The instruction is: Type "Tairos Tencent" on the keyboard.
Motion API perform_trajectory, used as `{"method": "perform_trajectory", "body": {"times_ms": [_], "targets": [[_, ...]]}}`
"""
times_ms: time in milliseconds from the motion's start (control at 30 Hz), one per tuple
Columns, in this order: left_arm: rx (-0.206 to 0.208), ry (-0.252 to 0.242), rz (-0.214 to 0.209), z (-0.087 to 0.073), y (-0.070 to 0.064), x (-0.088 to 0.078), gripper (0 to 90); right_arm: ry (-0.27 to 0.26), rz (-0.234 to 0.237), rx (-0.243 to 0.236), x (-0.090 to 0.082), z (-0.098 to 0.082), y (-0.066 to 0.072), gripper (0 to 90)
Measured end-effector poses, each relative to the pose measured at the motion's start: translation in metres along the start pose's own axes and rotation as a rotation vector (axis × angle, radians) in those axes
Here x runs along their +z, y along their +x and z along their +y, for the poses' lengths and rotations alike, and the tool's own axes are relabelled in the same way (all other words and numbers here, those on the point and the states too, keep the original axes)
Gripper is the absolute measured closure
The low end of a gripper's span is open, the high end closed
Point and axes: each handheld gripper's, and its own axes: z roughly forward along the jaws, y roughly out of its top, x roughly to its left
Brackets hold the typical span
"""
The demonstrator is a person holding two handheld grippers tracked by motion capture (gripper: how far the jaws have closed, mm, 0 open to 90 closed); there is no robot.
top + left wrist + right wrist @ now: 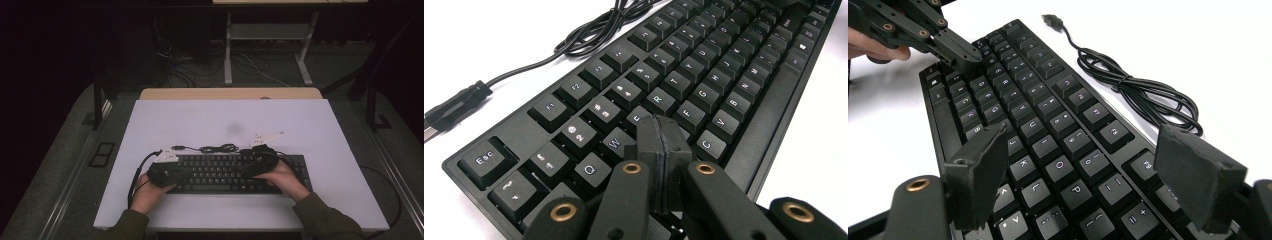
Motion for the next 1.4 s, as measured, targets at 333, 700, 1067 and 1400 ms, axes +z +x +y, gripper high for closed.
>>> {"method": "perform_trajectory", "body": {"times_ms": [333,700,1067,1400], "targets": [[0.005,0.018,-0.003,0.0,0.001,0.001,88.9,-0.002,0.0,-0.001,0.0,0.0,0.0,21.4],[-0.008,-0.009,-0.004,0.001,0.0,-0.003,88.9,-0.006,0.0,0.001,-0.001,0.001,0.0,21.4],[-0.005,-0.032,-0.016,0.004,-0.003,-0.009,88.9,-0.011,0.001,0.002,-0.002,0.0,0.0,21.2],[-0.018,-0.051,-0.029,0.004,-0.008,-0.012,82.0,-0.025,-0.008,-0.004,-0.003,0.0,-0.001,19.3]]}}
